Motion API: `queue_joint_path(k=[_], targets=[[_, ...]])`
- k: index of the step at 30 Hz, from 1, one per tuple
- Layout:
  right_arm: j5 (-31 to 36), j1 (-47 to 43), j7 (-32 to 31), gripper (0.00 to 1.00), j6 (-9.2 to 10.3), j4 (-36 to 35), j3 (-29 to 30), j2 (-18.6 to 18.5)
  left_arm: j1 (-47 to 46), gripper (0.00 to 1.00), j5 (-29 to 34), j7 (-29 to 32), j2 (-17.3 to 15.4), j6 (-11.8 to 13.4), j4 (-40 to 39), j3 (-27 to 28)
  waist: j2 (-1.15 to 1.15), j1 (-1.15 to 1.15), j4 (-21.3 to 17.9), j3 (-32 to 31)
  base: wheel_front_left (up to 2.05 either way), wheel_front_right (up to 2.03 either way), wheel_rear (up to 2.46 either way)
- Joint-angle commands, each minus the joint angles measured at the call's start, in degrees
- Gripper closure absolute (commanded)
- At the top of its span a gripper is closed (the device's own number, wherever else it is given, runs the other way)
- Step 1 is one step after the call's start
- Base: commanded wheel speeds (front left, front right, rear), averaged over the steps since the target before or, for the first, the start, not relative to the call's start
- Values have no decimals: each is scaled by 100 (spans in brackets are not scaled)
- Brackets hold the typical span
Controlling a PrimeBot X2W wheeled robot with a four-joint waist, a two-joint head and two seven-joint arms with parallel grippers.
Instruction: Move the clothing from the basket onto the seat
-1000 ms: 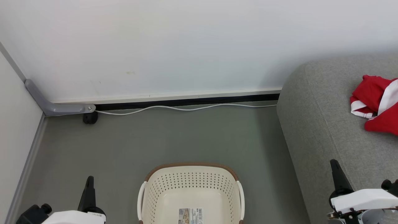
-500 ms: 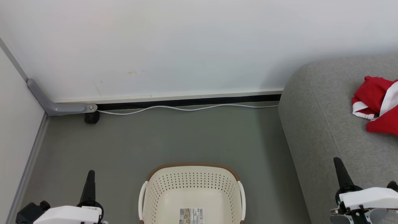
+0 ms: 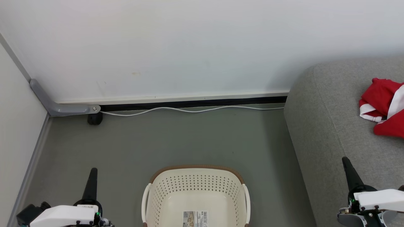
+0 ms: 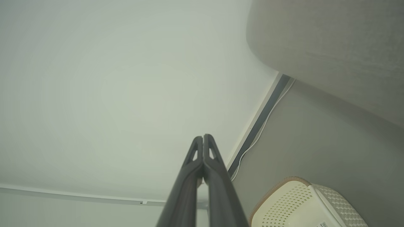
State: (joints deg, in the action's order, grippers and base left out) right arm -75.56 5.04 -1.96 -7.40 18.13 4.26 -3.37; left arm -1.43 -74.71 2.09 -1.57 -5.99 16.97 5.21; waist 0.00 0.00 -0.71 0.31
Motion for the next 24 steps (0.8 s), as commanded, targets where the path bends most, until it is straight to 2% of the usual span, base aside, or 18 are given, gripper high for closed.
queue_joint_path(k=[1,24], targets=[[-117,128,-49,100,-7,-200,-57,-37,-308,100,-111,24,-109,-60,-185,121,0,0,2,0,0,0,0],[-1553,116,-430,100,-9,-397,212,43,-466,100,-1635,412,-130,-143,-283,131,0,0,66,-12,0,0,0]])
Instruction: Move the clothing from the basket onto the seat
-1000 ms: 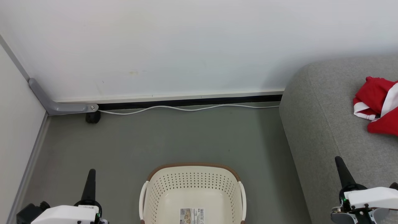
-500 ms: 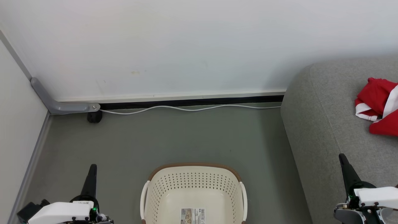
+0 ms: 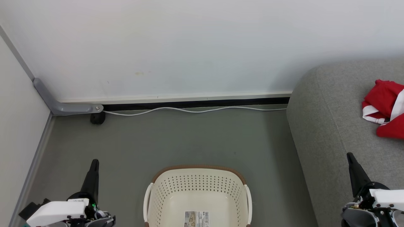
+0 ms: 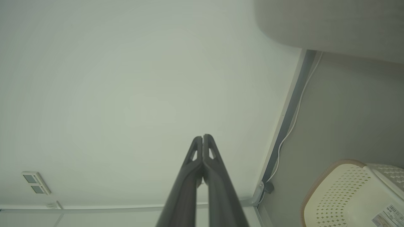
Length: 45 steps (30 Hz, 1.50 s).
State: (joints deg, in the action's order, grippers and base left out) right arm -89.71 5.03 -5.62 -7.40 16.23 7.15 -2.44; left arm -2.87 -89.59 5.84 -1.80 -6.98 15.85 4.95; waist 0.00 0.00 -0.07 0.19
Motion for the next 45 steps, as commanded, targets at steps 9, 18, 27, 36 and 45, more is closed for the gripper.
queue_joint_path(k=[9,18,27,36,45], targets=[[-242,115,-90,100,-9,-221,-58,-43,-333,100,-257,66,-108,-51,-178,158,0,0,7,-1,0,0,0],[-243,115,-90,100,-9,-221,-59,-43,-333,100,-257,65,-108,-51,-179,158,0,0,7,-1,0,0,0],[-243,115,-89,100,-9,-221,-60,-43,-332,100,-257,65,-108,-51,-179,158,0,0,7,-1,0,0,0],[-244,115,-89,100,-9,-221,-60,-43,-332,100,-258,65,-108,-51,-179,157,0,0,7,-1,0,0,0],[-244,115,-88,100,-9,-221,-61,-43,-332,100,-258,65,-108,-51,-179,157,0,0,7,-1,0,0,0]])
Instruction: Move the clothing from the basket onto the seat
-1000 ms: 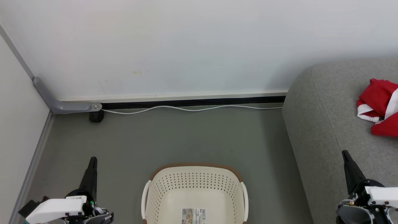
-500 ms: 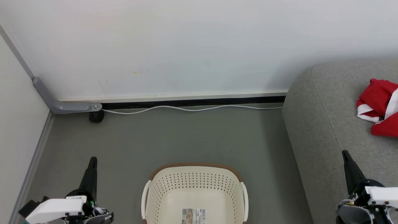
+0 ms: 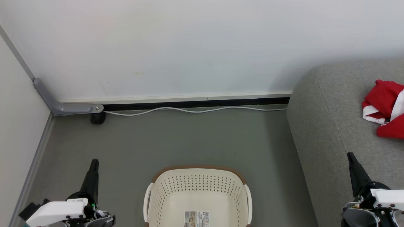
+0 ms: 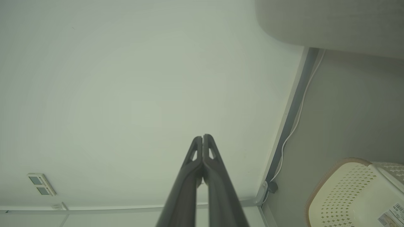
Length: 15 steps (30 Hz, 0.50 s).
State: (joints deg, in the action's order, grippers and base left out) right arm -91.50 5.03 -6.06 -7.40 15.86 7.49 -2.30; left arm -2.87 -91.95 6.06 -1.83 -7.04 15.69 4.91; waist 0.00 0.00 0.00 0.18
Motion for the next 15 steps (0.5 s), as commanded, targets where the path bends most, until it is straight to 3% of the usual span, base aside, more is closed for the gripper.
queue_joint_path(k=[1,15], targets=[[-65,115,-44,100,-9,-183,-95,-58,-332,100,-21,43,-105,-45,-164,162,0,0,0,0,0,0,0],[-65,115,-44,100,-9,-183,-95,-58,-332,100,-22,43,-105,-45,-164,161,0,0,0,0,0,0,0]])
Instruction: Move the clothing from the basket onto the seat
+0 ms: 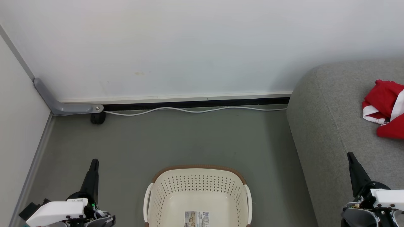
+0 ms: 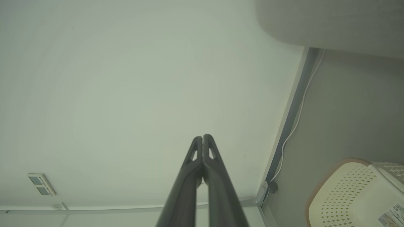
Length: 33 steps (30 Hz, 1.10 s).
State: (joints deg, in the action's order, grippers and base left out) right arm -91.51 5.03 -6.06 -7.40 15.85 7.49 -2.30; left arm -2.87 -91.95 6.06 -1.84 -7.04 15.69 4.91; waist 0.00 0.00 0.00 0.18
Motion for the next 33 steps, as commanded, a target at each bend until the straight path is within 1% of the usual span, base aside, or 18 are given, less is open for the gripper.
queue_joint_path(k=[1,33], targets=[[-64,115,-44,100,-9,-182,-95,-58,-332,100,-22,43,-104,-45,-164,161,0,0,0,0,0,0,0],[-65,115,-43,100,-9,-182,-96,-58,-332,100,-22,42,-104,-45,-165,161,0,0,0,0,0,0,0]])
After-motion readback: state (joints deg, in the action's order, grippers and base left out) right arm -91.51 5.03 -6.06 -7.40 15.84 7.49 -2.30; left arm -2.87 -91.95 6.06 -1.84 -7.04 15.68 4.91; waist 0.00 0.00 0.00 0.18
